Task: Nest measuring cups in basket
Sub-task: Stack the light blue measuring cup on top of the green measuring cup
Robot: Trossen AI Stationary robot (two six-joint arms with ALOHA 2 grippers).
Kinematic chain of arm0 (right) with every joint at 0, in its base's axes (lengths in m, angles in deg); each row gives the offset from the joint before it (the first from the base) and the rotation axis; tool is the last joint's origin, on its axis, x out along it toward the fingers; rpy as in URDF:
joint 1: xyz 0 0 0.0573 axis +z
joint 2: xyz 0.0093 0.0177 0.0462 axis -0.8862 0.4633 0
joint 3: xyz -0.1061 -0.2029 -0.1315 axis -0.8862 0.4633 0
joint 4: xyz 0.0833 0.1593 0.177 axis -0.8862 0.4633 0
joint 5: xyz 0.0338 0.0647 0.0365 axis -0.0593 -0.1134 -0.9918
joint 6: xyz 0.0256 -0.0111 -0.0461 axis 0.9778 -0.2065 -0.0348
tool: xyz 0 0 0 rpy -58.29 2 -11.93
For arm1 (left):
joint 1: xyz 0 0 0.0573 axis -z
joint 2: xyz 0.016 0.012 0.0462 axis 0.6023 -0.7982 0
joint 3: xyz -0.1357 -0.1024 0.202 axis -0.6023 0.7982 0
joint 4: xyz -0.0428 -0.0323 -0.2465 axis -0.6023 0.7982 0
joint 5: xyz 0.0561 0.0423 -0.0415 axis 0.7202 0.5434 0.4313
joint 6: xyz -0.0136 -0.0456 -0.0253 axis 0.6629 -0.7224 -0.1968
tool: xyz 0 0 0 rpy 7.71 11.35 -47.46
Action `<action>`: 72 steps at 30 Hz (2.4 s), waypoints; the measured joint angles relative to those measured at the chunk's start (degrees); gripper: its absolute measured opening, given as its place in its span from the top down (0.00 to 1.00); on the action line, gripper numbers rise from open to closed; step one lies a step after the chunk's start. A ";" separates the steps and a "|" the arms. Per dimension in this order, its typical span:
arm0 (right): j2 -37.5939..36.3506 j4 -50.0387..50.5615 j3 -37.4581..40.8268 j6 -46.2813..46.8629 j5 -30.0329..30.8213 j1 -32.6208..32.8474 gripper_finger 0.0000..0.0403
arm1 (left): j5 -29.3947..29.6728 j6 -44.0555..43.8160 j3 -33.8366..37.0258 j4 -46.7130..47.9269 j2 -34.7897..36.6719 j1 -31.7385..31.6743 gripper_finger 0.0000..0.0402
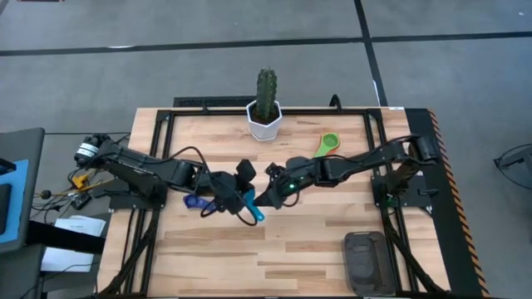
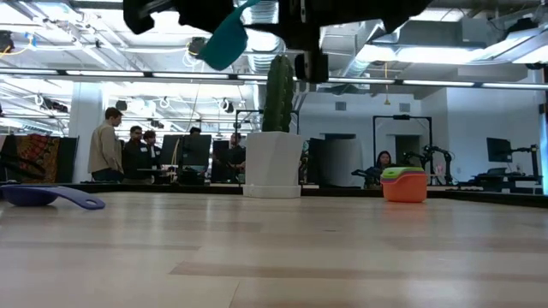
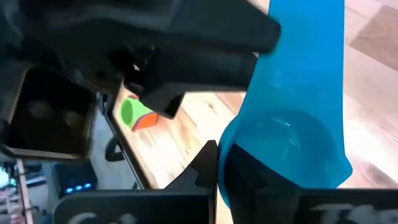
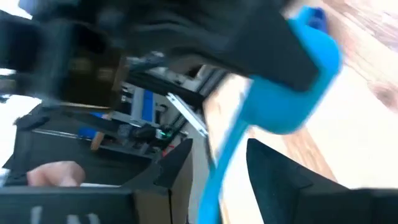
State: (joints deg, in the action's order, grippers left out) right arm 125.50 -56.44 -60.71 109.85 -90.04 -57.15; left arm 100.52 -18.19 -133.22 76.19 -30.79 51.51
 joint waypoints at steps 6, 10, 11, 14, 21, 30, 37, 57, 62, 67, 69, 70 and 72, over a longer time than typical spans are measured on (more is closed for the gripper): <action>1.22 3.14 -1.46 -0.27 0.96 0.17 0.64 | -0.76 1.40 0.00 0.98 0.00 -0.08 1.00; 1.20 3.64 -1.47 -0.23 1.41 0.35 0.71 | -1.75 1.39 0.00 1.82 -0.03 -0.60 1.00; 1.20 3.76 -1.47 -0.21 1.46 0.35 0.73 | -1.82 1.35 0.00 1.83 -0.09 -0.76 1.00; 1.18 3.92 -1.47 -0.13 1.01 0.36 0.77 | -2.32 1.45 0.00 1.86 -0.09 -1.31 1.00; 1.18 4.76 -1.44 0.09 1.00 0.76 0.77 | -5.42 1.49 0.02 2.22 -0.09 -3.38 1.00; 1.18 6.68 -1.40 -0.44 1.04 0.53 0.63 | -7.35 0.40 0.02 1.02 -0.05 -5.33 1.00; 1.18 6.93 -1.40 -1.60 1.64 0.33 0.85 | -7.26 0.52 0.02 1.43 -0.05 -5.37 1.00; -0.07 -4.44 0.89 -1.50 35.64 3.76 0.99 | -7.60 -60.19 -0.01 0.21 11.05 -16.84 0.55; -2.81 -5.06 3.55 -2.03 40.33 3.65 0.99 | -12.04 -66.84 -0.09 0.86 15.71 -19.28 0.56; -7.11 -14.58 9.76 -5.91 42.96 3.55 0.99 | -12.59 -72.75 0.89 0.31 17.79 -19.95 0.60; -9.30 -19.11 12.25 -8.83 43.58 3.31 0.98 | -14.56 -75.11 3.24 -2.74 17.83 -19.95 0.62; -10.22 -21.58 13.42 -10.63 43.56 3.16 0.98 | -16.33 -76.25 4.70 -6.06 17.74 -19.93 0.63; -11.22 -26.11 15.04 -14.03 43.37 3.15 0.99 | -19.07 -79.34 8.21 -13.14 17.77 -19.91 0.64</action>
State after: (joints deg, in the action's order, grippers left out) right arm 114.28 -82.56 -45.68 95.82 -46.67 -54.00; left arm 81.45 -97.54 -125.02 63.05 -13.02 31.60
